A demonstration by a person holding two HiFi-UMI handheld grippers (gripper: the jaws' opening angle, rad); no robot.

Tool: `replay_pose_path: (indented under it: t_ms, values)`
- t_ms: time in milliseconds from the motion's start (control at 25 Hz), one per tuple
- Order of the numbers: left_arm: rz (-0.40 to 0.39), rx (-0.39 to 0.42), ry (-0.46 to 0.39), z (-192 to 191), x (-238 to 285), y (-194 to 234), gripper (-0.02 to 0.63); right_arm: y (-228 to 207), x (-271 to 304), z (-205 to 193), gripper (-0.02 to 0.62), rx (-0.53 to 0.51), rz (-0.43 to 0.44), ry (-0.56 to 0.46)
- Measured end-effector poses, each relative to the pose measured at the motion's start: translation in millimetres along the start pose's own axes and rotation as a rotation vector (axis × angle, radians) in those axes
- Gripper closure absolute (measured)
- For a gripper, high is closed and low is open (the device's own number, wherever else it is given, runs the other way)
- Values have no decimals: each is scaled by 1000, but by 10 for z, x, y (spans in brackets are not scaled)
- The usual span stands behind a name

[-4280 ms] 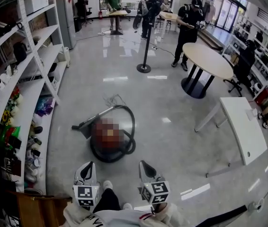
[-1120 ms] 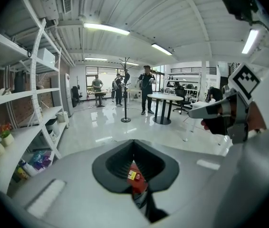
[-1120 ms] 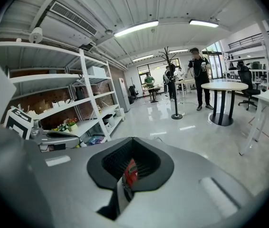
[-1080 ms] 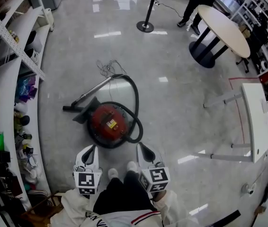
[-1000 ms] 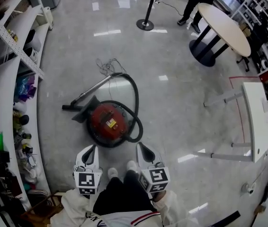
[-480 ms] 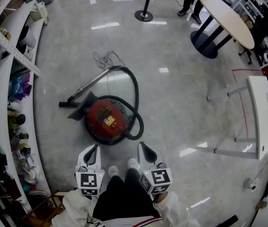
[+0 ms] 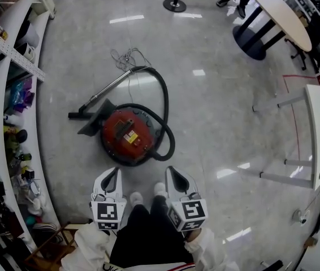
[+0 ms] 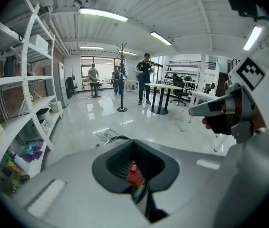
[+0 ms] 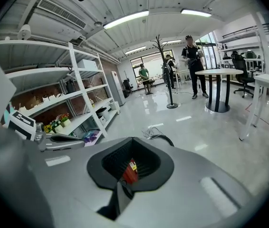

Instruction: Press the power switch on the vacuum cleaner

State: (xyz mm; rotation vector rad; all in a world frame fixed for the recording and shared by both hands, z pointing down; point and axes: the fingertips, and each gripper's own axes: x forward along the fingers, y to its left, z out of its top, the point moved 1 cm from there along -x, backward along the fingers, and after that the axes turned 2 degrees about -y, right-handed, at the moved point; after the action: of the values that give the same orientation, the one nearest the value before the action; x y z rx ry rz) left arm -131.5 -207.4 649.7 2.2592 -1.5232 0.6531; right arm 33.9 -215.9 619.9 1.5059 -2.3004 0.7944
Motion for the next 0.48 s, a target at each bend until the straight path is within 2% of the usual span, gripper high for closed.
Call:
replay_pose_path:
  t_ms: [480]
  values:
    - [6,-18,36,-356,277,-6,606,-164,175,-267,594,15,-11,11]
